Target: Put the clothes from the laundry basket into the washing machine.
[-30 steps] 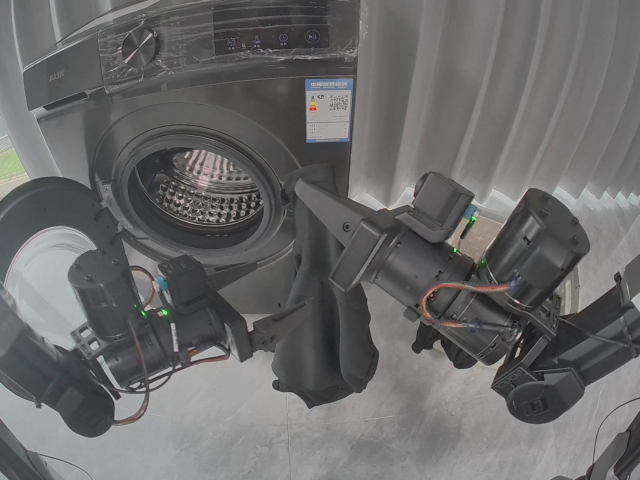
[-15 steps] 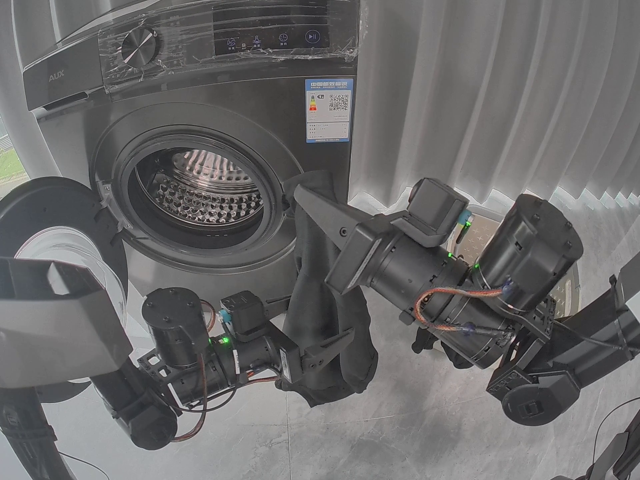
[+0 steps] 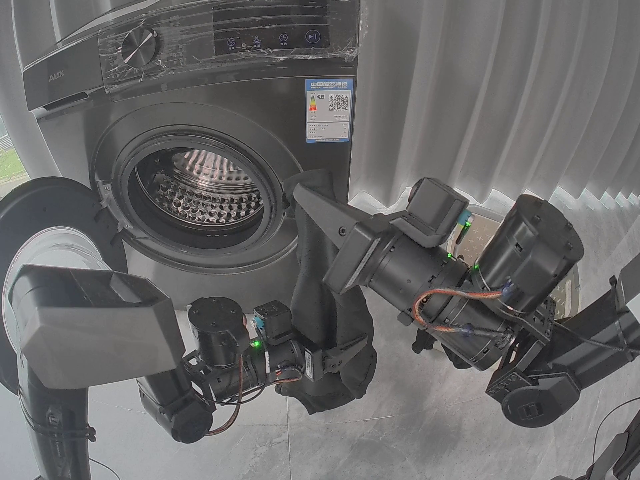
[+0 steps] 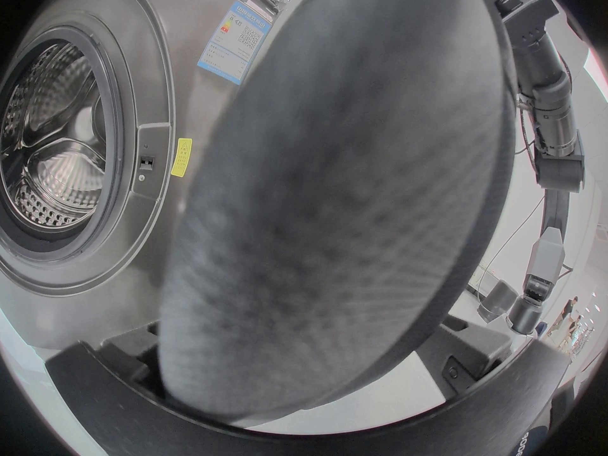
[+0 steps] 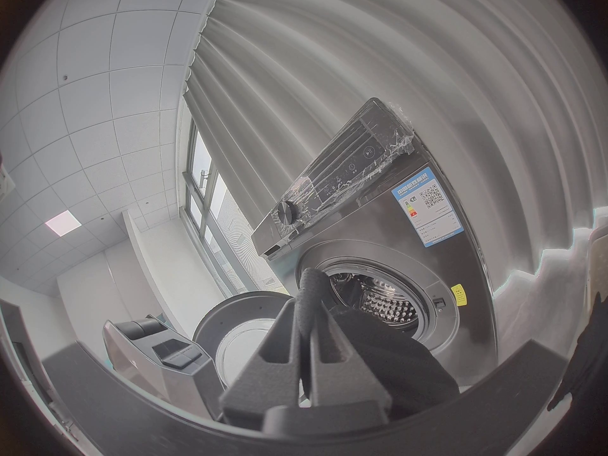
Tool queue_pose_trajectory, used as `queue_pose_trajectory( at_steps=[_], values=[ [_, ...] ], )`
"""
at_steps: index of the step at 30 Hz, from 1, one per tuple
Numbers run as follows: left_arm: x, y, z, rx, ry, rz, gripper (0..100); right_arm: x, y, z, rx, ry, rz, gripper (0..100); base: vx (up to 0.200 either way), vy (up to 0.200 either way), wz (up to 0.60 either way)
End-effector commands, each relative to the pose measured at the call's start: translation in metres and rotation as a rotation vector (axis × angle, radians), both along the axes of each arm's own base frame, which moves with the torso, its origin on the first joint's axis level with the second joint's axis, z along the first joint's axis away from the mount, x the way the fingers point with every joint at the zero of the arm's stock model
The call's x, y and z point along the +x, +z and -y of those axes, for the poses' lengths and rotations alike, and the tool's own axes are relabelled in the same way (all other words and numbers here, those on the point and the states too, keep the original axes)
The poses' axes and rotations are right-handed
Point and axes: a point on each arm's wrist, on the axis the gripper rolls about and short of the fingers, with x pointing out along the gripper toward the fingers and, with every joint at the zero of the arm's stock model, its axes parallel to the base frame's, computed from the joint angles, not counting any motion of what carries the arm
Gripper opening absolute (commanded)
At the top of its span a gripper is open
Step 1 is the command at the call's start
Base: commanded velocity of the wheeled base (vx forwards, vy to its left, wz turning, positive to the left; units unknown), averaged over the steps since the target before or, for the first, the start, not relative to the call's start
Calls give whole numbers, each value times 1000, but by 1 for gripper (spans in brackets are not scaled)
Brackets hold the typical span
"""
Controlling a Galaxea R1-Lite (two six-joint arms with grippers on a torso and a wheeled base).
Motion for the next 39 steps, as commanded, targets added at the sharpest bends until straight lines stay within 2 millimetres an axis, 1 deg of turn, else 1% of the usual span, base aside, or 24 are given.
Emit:
queue_pose_trajectory(
  at_steps=[1,4,5,11,12,14,15,18,23,25,31,35,39],
  values=[
    [6,-9,4,3,3,-7,100,-1,0,-1,1,3,1,0,0,0,0],
    [8,-8,5,-1,6,-3,100,0,0,0,3,0,3,0,0,0,0],
    [8,-8,5,-2,6,-2,0,0,0,0,3,0,3,0,0,0,0],
    [9,-10,2,-6,16,-16,0,4,1,4,4,-20,2,0,0,0,0],
    [8,-9,0,-6,19,-16,0,10,0,10,0,-43,-1,0,0,0,0],
    [8,-9,-1,-6,19,-17,0,11,0,10,-1,-46,-2,0,0,0,0],
    [3,-2,-5,-7,22,-15,0,26,-1,24,-5,-106,-4,0,0,0,0],
    [-5,9,-10,-14,22,-5,0,38,-5,37,-13,-158,-11,0,0,0,0],
    [-17,25,-19,-25,22,10,0,50,-15,54,-37,-215,-33,0,0,0,0],
    [-27,36,-25,-32,19,23,0,58,-29,60,-68,-240,-63,0,0,0,0],
    [-48,58,-36,-54,5,54,0,70,-54,63,-99,-263,-93,0,0,0,0],
    [-60,69,-43,-69,-18,75,0,77,-70,60,-106,-267,-97,0,0,0,0],
    [-67,77,-47,-83,-28,91,0,80,-79,57,-117,-264,-106,0,0,0,0]
  ],
)
